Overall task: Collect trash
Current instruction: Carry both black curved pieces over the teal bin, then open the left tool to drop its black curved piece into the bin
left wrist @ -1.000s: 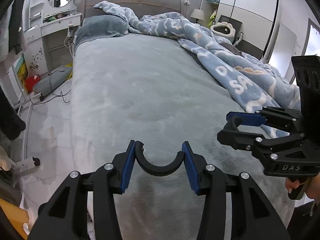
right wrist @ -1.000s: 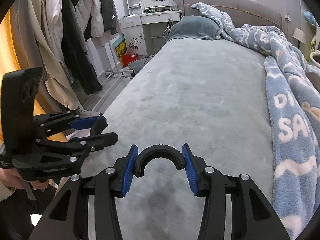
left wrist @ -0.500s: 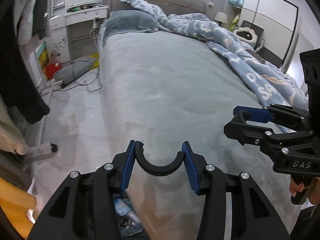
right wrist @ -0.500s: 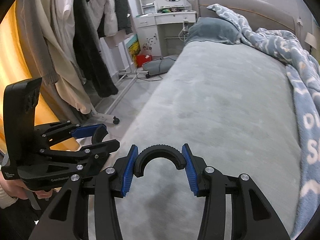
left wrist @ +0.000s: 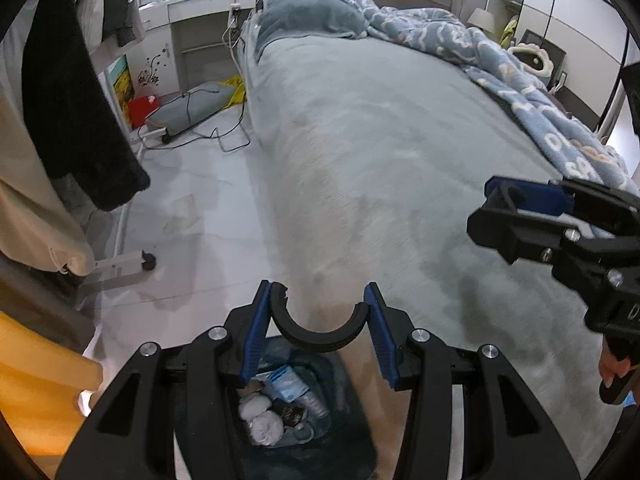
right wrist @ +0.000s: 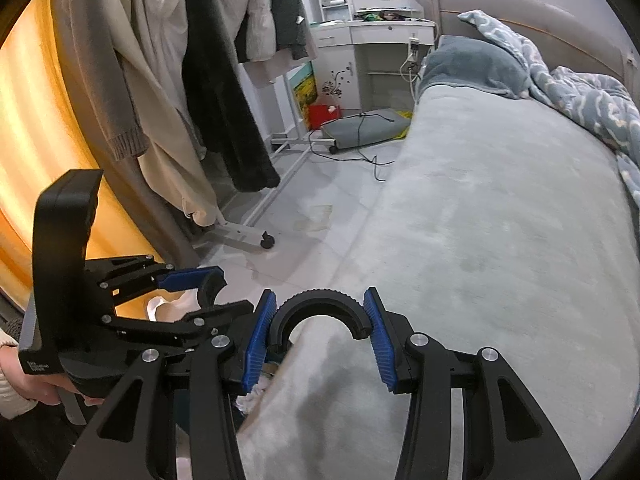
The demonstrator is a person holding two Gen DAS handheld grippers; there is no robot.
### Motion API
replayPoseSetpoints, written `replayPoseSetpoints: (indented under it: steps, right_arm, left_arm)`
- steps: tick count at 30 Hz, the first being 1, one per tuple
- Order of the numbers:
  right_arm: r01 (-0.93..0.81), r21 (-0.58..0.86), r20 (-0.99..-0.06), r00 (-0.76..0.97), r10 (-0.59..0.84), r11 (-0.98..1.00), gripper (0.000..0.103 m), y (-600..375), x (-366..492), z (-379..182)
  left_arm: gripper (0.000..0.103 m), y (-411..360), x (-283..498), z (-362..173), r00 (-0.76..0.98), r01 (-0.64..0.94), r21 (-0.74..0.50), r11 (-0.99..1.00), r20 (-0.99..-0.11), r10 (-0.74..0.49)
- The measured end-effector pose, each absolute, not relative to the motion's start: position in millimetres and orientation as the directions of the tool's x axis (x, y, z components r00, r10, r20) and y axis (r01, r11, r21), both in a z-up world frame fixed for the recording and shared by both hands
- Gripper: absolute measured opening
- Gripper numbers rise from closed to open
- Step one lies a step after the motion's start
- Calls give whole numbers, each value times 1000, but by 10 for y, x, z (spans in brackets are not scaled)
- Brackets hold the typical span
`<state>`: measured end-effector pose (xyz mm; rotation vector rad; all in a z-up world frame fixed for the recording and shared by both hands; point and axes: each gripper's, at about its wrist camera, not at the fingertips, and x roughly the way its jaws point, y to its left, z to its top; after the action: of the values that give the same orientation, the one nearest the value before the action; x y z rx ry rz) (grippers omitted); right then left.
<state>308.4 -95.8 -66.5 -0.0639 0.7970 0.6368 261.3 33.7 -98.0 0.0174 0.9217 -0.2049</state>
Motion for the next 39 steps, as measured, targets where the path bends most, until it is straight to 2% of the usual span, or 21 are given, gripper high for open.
replayPoseSetpoints:
  steps: [11,32,37,39]
  right_arm:
    - [-592,191,-691,485,536,783,46,-597,3120,-713]
    - [-635,197,-725,419,547,747,46,-65,3138,-924]
    - [-645,194,-737,401,544,739,46,68,3135,-991]
    - [-647,196,-749,387,538,737,46,127,3140,-1034]
  left_arm:
    - [50,653,2595,-1213,501,158,-74,985,-853,-144]
    - [50,1141,2426,-1743,236,105,-155,982,-956,-176]
    - [51,1217,2351,-1866,167,110,-171,979,-968,-188]
    - [57,1256,2318,-1905,141,107,-182,977,-970,-196]
